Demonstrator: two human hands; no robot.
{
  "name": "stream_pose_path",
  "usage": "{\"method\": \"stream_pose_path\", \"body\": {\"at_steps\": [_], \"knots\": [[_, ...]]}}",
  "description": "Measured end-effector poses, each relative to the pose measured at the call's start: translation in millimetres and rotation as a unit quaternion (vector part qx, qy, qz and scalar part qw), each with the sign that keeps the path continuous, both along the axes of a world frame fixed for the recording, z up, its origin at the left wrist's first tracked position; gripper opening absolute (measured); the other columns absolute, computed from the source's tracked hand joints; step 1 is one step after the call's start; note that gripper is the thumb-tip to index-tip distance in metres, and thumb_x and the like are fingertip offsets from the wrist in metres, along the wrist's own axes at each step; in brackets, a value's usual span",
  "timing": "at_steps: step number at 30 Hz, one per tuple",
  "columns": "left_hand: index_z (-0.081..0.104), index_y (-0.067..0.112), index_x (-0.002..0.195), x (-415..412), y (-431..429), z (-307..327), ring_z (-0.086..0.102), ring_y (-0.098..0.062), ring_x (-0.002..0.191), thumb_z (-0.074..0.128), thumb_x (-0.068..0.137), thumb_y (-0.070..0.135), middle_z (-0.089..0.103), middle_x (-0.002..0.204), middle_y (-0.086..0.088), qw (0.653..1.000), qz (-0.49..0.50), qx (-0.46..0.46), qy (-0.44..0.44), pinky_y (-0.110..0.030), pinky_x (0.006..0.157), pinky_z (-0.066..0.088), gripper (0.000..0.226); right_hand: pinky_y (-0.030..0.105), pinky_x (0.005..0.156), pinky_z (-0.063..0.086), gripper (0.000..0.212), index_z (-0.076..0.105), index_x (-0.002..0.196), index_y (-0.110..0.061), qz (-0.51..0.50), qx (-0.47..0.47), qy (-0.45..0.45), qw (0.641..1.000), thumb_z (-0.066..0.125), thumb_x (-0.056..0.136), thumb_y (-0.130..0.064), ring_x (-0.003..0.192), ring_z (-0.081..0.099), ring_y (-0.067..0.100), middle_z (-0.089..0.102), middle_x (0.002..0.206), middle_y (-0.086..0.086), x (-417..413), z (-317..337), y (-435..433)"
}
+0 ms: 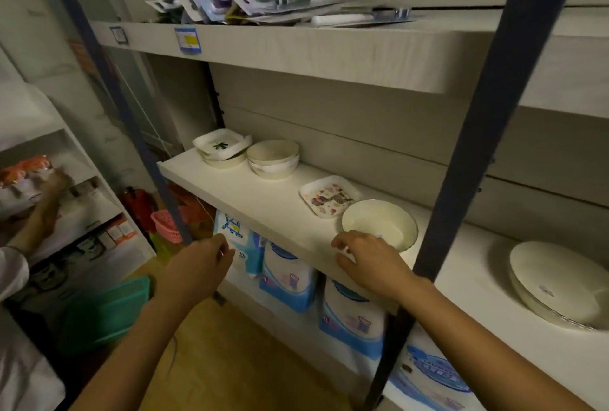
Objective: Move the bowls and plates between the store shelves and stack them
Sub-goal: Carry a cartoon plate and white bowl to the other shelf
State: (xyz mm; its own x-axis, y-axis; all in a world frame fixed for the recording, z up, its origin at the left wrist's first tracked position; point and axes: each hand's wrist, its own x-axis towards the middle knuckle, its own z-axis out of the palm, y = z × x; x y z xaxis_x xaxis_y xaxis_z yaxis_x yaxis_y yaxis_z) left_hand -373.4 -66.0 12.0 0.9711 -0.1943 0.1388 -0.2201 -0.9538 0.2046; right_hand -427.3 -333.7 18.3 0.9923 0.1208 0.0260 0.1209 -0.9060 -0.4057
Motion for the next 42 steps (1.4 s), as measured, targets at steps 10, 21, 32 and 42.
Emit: {"method": "stream_pose_path", "body": {"at_steps": [10, 21, 32, 42], "knots": [[0.050, 0.017, 0.084, 124.0, -26.5, -8.5, 0.056, -0.014, 0.074, 0.045, 0.094, 0.032, 0.058, 0.078, 0.002, 0.994, -0.103, -0.028, 0.039, -0.024, 0.069, 0.041, 0.018, 0.037, 0.089, 0.048, 0.033, 0.052, 0.125, -0.016, -0.158, -0.007, 0.032, 0.987, 0.042, 0.095, -0.025, 0.111, 0.055, 0.026, 0.056, 0.128, 0.005, 52.0, -9.9, -10.1], [0.055, 0.014, 0.086, 232.4, -77.2, -28.9, 0.060, -0.023, 0.078, 0.044, 0.093, 0.033, 0.066, 0.083, -0.005, 0.964, -0.260, 0.009, 0.058, -0.028, 0.064, 0.040, 0.024, 0.038, 0.095, 0.044, 0.046, 0.035, 0.135, -0.009, -0.438, 0.014, 0.076, 0.896, 0.039, 0.096, -0.034, 0.117, 0.050, 0.029, 0.043, 0.134, 0.012, 65.1, -34.3, -14.9], [0.052, 0.018, 0.082, 293.0, -53.7, -40.1, 0.061, -0.024, 0.079, 0.043, 0.093, 0.036, 0.061, 0.077, -0.001, 0.938, -0.333, 0.017, 0.089, -0.029, 0.062, 0.039, 0.024, 0.028, 0.054, 0.045, 0.048, 0.030, 0.133, 0.002, -0.659, 0.174, 0.142, 0.718, 0.042, 0.096, -0.027, 0.070, 0.059, 0.022, 0.059, 0.097, 0.017, 93.4, -61.1, 0.1], [0.053, 0.017, 0.080, 321.0, -32.8, -46.5, 0.061, -0.025, 0.083, 0.044, 0.092, 0.035, 0.058, 0.074, 0.000, 0.940, -0.325, -0.001, 0.106, -0.028, 0.064, 0.039, 0.024, 0.043, 0.078, 0.055, 0.032, 0.041, 0.120, 0.009, -0.684, 0.248, 0.083, 0.681, 0.044, 0.091, -0.004, 0.078, 0.066, 0.030, 0.067, 0.081, 0.018, 105.1, -74.8, 4.9]]}}
